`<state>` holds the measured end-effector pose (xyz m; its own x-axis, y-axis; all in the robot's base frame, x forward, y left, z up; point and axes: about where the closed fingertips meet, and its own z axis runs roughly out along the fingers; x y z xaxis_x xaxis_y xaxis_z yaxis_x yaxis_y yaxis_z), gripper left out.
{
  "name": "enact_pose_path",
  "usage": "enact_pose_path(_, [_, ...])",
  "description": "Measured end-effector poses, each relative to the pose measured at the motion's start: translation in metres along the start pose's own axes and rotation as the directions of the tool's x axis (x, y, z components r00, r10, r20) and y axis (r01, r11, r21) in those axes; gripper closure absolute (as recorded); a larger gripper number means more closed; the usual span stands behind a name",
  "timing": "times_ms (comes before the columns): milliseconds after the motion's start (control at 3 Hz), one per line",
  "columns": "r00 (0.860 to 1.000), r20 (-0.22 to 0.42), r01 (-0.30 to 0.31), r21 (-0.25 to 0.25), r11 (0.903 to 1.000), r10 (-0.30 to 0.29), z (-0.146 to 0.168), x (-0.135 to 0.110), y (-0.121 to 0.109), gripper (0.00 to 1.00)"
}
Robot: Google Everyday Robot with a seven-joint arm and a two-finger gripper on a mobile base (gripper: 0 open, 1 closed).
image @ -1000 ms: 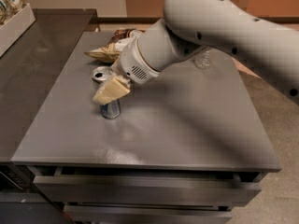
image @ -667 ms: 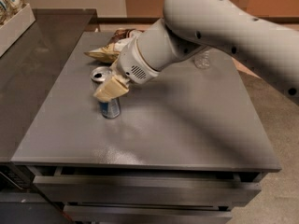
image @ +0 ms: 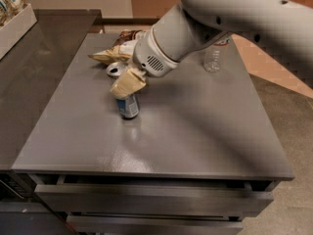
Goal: Knock redbull can over
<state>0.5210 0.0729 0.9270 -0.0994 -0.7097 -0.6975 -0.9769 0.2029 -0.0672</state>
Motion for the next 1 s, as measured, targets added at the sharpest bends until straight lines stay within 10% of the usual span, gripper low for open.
enact_pose_path(1000, [0.95,-0.313,0.022,0.046,0.9987,-0.006,-0.041,0.039,-0.031,1.0])
